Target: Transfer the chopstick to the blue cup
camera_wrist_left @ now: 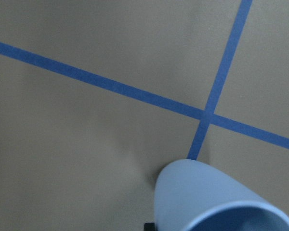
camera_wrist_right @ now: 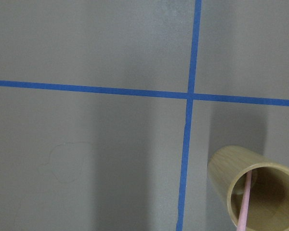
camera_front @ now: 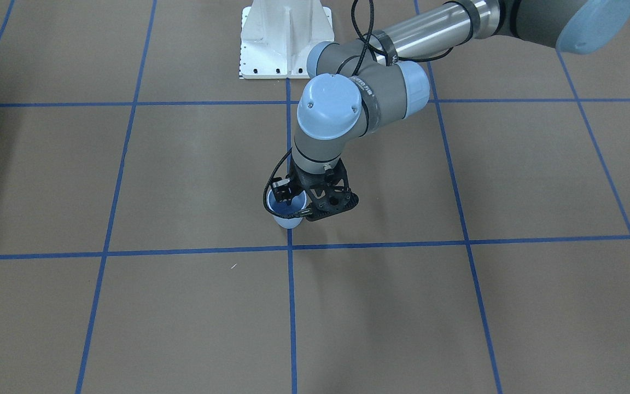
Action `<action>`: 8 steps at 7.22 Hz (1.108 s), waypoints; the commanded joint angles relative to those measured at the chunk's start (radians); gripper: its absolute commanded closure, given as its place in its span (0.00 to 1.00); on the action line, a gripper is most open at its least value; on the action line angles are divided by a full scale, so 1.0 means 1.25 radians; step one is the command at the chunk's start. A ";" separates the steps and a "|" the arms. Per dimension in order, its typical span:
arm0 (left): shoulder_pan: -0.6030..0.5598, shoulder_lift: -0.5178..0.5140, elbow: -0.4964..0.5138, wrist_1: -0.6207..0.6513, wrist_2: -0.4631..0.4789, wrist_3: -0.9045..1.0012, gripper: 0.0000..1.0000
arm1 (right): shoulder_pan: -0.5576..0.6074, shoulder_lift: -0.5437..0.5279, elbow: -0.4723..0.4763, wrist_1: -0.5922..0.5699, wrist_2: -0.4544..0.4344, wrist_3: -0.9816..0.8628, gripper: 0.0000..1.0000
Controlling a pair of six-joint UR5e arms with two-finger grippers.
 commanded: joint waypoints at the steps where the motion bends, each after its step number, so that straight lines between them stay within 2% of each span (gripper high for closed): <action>1: -0.079 0.003 -0.129 0.151 -0.050 0.051 0.02 | 0.031 -0.002 0.002 -0.004 -0.003 -0.026 0.00; 2: -0.107 0.016 -0.183 0.222 -0.051 0.095 0.02 | 0.051 -0.002 0.000 -0.004 -0.031 -0.054 0.00; 3: -0.132 0.080 -0.271 0.247 -0.060 0.126 0.02 | 0.052 -0.002 -0.008 -0.006 -0.073 -0.194 0.00; 4: -0.150 0.136 -0.335 0.249 -0.063 0.130 0.02 | 0.052 -0.013 -0.013 -0.011 -0.068 -0.212 0.00; 5: -0.154 0.154 -0.348 0.249 -0.063 0.130 0.02 | 0.053 0.008 -0.025 -0.042 -0.035 -0.120 0.00; 6: -0.159 0.154 -0.348 0.249 -0.063 0.131 0.02 | 0.067 0.012 -0.024 -0.048 0.032 0.053 0.00; 7: -0.166 0.154 -0.353 0.249 -0.063 0.131 0.02 | 0.075 0.009 -0.046 -0.050 0.088 0.200 0.00; 8: -0.191 0.158 -0.353 0.247 -0.065 0.133 0.02 | 0.089 0.005 -0.080 -0.050 0.130 0.282 0.00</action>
